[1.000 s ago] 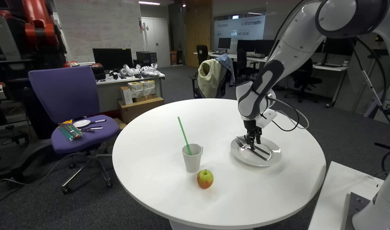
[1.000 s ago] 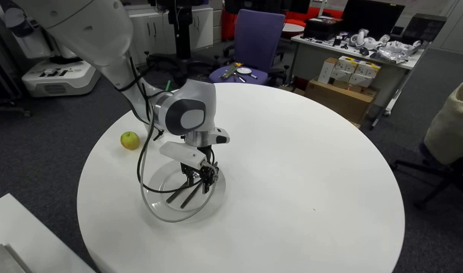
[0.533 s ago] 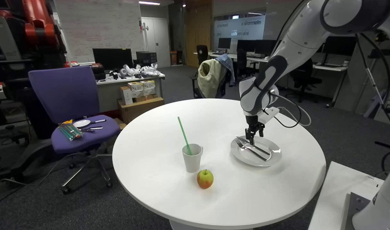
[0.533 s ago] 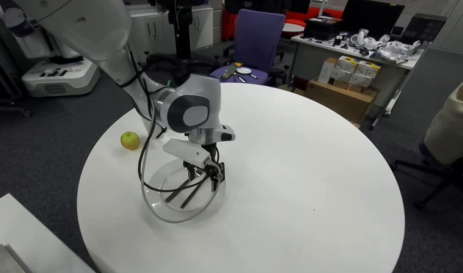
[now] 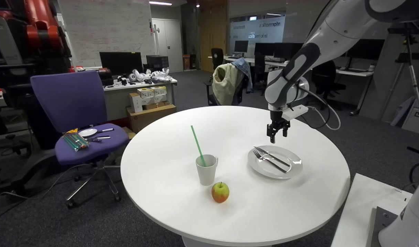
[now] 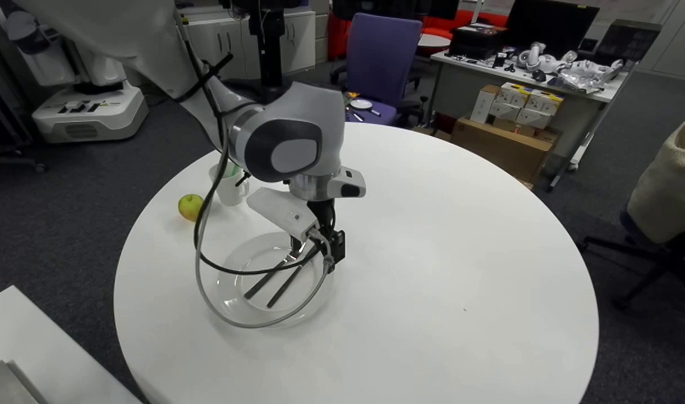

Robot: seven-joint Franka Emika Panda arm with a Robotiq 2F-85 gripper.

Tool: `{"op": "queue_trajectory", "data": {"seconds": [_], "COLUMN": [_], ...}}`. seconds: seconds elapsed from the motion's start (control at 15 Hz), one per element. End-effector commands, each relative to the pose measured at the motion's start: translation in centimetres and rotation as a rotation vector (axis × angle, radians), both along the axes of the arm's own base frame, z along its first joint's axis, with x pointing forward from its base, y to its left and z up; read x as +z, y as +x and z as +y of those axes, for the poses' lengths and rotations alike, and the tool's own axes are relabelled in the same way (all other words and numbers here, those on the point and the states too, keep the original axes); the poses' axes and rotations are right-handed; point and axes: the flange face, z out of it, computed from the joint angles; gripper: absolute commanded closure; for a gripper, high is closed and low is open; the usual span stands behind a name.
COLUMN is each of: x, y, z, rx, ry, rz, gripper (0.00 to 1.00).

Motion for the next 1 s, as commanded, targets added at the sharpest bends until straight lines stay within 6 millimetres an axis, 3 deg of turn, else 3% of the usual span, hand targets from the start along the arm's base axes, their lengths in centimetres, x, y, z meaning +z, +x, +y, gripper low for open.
{"op": "queue_trajectory", "data": {"seconds": [0.0,0.2,0.27,0.6,0.93], "x": [2.3,2.5,1.3,0.8,-0.2], "y": [-1.9,-2.2,-1.3,-1.3,-0.8], "z": [-0.3,-1.1,-1.0,-0.9,-4.3], "rx": [-0.149,-0.252,-0.198,-0.200,-0.344], "ry": [0.123,0.169,0.133,0.136,0.200], "rz": [-0.024,-0.024,-0.019,-0.011,-0.032], "gripper": [0.00,0.00,0.00,0.00,0.00]}}
